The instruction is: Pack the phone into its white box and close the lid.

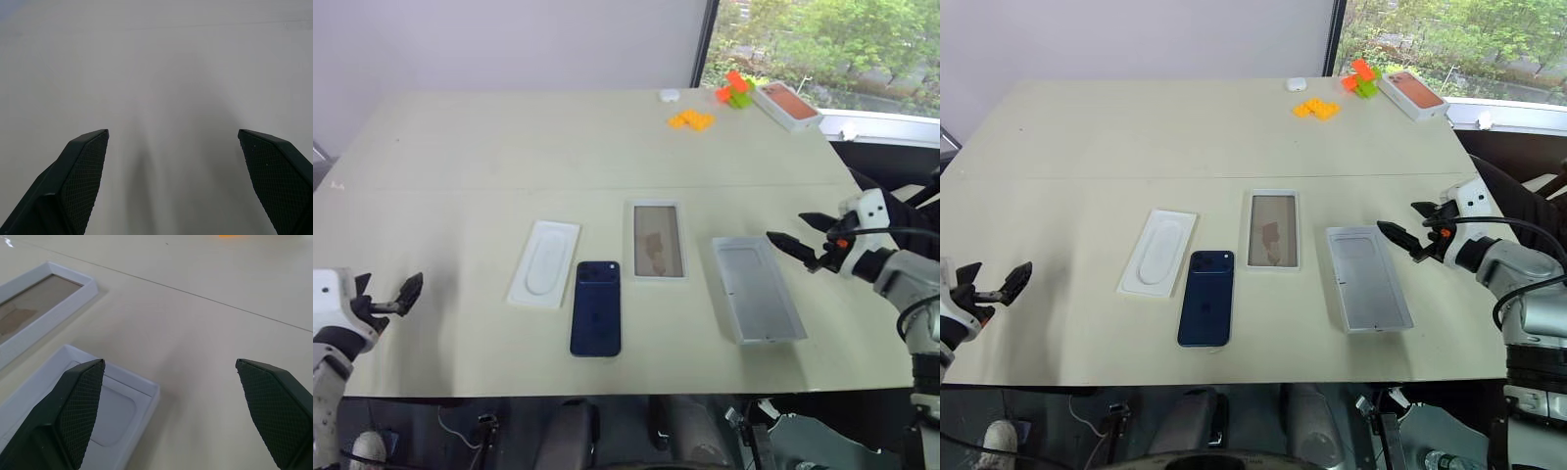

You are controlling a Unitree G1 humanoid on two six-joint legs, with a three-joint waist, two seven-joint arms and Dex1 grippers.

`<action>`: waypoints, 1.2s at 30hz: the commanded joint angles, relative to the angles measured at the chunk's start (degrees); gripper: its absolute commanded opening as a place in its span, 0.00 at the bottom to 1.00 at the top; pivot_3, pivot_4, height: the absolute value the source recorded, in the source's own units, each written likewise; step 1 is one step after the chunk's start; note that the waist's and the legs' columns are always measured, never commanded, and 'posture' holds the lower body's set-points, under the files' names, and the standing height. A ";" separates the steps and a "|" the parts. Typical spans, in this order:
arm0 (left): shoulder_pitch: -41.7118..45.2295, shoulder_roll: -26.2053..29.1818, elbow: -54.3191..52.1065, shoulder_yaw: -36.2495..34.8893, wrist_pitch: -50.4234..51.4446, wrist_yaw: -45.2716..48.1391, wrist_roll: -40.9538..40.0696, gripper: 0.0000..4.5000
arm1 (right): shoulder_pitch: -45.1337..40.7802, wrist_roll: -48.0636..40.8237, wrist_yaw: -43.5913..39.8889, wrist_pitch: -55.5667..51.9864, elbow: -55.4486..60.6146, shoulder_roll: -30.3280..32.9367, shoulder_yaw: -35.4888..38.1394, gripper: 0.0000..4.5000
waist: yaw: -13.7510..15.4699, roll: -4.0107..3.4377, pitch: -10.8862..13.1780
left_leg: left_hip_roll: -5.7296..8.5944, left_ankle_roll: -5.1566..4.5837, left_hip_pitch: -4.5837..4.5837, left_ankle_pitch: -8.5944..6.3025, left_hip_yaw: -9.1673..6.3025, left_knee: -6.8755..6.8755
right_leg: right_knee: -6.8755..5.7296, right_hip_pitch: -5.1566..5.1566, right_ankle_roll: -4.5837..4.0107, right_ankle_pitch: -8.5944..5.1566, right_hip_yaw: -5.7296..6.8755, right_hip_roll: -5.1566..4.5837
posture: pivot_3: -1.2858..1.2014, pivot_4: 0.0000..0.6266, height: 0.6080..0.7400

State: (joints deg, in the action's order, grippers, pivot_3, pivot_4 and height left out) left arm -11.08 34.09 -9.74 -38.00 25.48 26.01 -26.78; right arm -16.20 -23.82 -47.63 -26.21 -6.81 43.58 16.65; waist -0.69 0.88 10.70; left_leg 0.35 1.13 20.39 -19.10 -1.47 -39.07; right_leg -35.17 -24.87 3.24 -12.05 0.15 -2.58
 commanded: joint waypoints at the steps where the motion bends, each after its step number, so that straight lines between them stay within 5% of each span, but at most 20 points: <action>1: 0.22 1.18 -2.08 -1.98 -0.31 -0.11 -0.61 0.99 | -0.81 -0.78 -0.13 0.85 1.99 -0.48 0.33 1.00 | 0.00 0.00 0.00 | 0.00 0.00 0.00 0.00 0.00 0.00 | 0.00 0.00 0.00 0.00 0.00 0.00 | 0.52 0.24 1.00; 23: 5.87 -2.93 -6.40 4.51 3.56 -2.05 -3.68 0.99 | -5.13 -0.51 -0.01 0.14 8.77 -2.77 -5.78 1.00 | -0.03 -0.01 -0.01 | 0.00 0.01 0.01 0.00 0.00 -0.01 | -0.03 0.00 0.13 0.08 -0.01 -0.02 | 0.52 0.24 1.00; 36: 3.31 0.55 -13.33 7.97 31.67 0.97 -26.58 0.99 | -1.83 -3.23 -6.76 -3.69 31.13 -2.23 -18.14 1.00 | -0.01 -0.01 0.02 | 0.00 0.00 0.02 0.00 -0.06 -0.02 | -0.05 -0.01 0.13 0.08 0.01 0.00 | 0.52 0.24 1.00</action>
State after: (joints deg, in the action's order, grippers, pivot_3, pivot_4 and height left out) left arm -8.19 34.09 -21.54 -28.91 54.17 27.79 -49.60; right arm -17.69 -25.32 -53.82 -29.54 20.87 40.81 -2.02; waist -0.71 0.88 10.72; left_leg 0.35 1.14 20.41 -19.10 -1.53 -39.13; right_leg -35.23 -24.88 3.38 -11.98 0.18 -2.57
